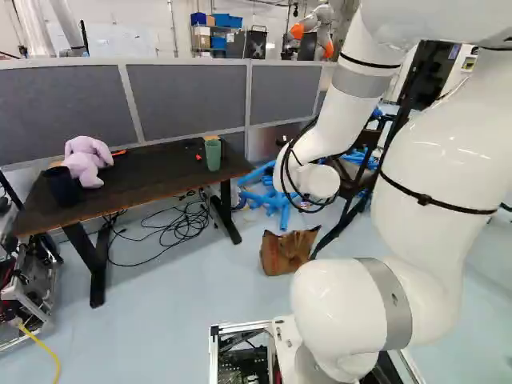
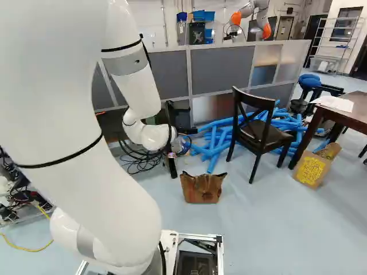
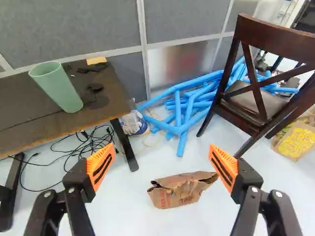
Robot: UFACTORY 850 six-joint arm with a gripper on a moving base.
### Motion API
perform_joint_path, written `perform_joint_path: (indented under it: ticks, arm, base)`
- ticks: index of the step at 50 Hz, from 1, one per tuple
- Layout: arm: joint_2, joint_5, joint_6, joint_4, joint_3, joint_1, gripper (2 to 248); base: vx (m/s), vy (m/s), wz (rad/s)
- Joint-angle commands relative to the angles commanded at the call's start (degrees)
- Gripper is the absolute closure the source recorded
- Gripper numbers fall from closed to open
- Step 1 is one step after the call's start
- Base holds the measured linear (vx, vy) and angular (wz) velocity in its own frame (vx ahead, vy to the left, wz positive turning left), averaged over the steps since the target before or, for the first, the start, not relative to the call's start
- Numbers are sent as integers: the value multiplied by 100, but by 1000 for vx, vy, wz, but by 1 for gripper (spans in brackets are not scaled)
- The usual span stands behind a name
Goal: Pick up the bag on the ground and place it on the table
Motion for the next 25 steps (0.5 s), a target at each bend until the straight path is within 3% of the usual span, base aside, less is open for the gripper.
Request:
perform_joint_path:
  ticks: [25]
  arm:
    - [-1019,-232,0,22,-752,-219,3]
  base:
    - [0,0,0]
